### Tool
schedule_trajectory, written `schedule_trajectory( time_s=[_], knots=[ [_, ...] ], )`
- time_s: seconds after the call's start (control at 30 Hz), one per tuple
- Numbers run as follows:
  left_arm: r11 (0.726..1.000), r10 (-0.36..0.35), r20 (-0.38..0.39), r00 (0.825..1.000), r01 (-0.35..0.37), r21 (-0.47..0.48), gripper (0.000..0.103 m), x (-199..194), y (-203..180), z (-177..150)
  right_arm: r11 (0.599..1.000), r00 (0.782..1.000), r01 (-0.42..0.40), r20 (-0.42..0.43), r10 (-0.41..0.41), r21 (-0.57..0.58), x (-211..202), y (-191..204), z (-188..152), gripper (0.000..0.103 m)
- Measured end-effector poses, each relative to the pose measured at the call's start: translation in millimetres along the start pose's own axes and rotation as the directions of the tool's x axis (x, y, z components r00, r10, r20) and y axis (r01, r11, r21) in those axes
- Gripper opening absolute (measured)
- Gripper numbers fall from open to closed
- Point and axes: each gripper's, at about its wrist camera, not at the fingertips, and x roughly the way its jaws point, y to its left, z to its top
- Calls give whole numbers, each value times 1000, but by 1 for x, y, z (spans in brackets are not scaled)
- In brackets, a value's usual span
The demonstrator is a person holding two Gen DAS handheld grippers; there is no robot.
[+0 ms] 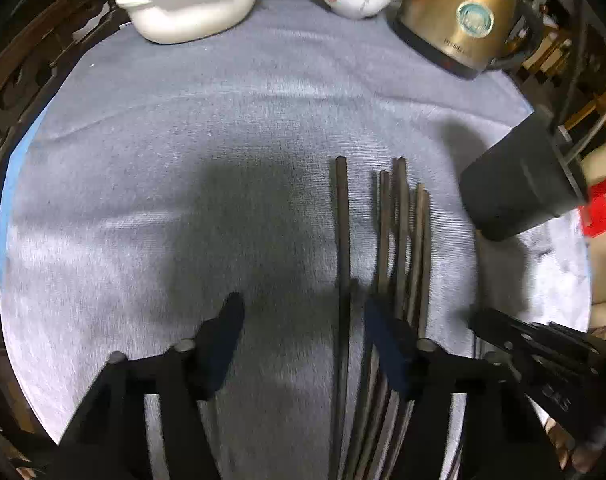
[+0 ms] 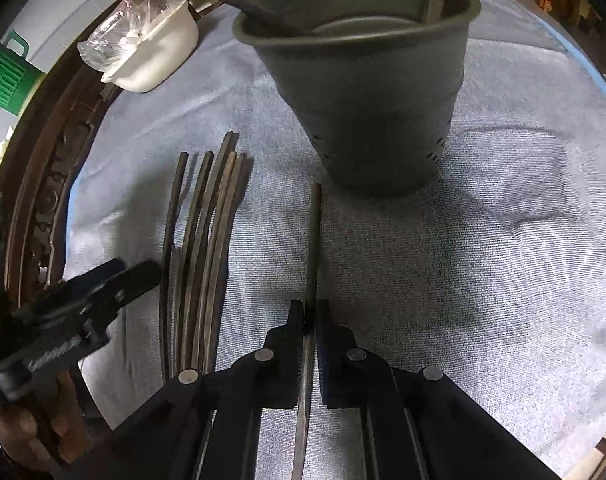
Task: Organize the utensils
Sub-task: 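Close the right gripper on one chopstick while the left gripper closes on another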
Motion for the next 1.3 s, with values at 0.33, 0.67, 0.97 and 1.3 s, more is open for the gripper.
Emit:
schedule_trajectory(
  time_s=[0.33,0.67,0.97,1.3],
  knots=[
    [997,-81,-60,995,80,-21,6,2,18,0,999,1000,19,-18,-20,-29,0,4,4,8],
    [978,-145,-48,988,136,-155,6,-10,60,-33,997,997,49,-50,-52,-65,3,15,3,9],
    [985,-116,-29,993,111,-133,43,-15,55,-9,999,995,46,-86,-45,5,5,11,18,10],
    [991,-101,-80,992,93,-94,5,11,50,7,996,994,83,-74,-81,24,15,17,31,14]
  ],
)
